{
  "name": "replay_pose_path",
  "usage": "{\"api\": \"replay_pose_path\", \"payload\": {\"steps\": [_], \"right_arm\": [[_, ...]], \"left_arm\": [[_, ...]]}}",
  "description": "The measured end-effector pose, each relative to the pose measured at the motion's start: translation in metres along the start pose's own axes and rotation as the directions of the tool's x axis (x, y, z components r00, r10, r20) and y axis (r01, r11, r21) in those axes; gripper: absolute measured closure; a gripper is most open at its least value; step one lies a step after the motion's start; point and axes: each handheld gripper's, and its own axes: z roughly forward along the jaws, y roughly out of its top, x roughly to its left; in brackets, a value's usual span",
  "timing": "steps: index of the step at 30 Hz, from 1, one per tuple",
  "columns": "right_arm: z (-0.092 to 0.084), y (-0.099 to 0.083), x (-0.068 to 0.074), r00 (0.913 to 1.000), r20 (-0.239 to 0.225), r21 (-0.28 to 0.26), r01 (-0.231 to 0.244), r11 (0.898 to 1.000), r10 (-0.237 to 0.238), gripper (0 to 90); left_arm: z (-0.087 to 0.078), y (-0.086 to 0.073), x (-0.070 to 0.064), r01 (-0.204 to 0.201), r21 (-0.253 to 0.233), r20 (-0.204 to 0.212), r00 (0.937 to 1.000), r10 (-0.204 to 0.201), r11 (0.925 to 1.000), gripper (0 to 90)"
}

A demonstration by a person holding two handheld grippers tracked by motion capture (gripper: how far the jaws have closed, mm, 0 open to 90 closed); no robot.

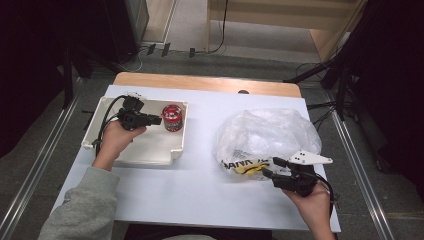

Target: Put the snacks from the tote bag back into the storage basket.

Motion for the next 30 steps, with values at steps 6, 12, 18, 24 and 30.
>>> {"api": "replay_pose_path", "payload": {"steps": [6,12,18,24,30], "right_arm": [[-0.001,0.002,0.001,0.9999,-0.013,-0.01,0.003,1.0,-0.003,44.3],[-0.002,0.003,0.004,0.9998,-0.018,-0.018,0.011,1.0,-0.012,44.3],[-0.005,0.003,0.009,0.9994,-0.027,-0.024,0.021,0.999,-0.021,44.2],[-0.004,0.004,0.012,0.9989,-0.037,-0.022,0.026,0.999,-0.027,45.0],[-0.004,0.004,0.015,0.9986,-0.051,-0.029,0.016,0.999,-0.017,45.9]], "left_arm": [[-0.011,0.004,-0.015,-0.005,-0.024,0.055,0.9985,0.006,0.9997,61.5],[-0.016,0.008,-0.031,-0.036,-0.048,0.087,0.9954,0.04,0.9982,55.6],[-0.015,0.008,-0.049,-0.098,-0.031,0.086,0.9911,0.101,0.9947,51.1],[-0.015,0.007,-0.069,-0.15,-0.03,0.108,0.9824,0.153,0.9882,50.1],[-0.016,0.004,-0.086,-0.186,-0.02,0.162,0.9689,0.187,0.9823,46.0]]}}
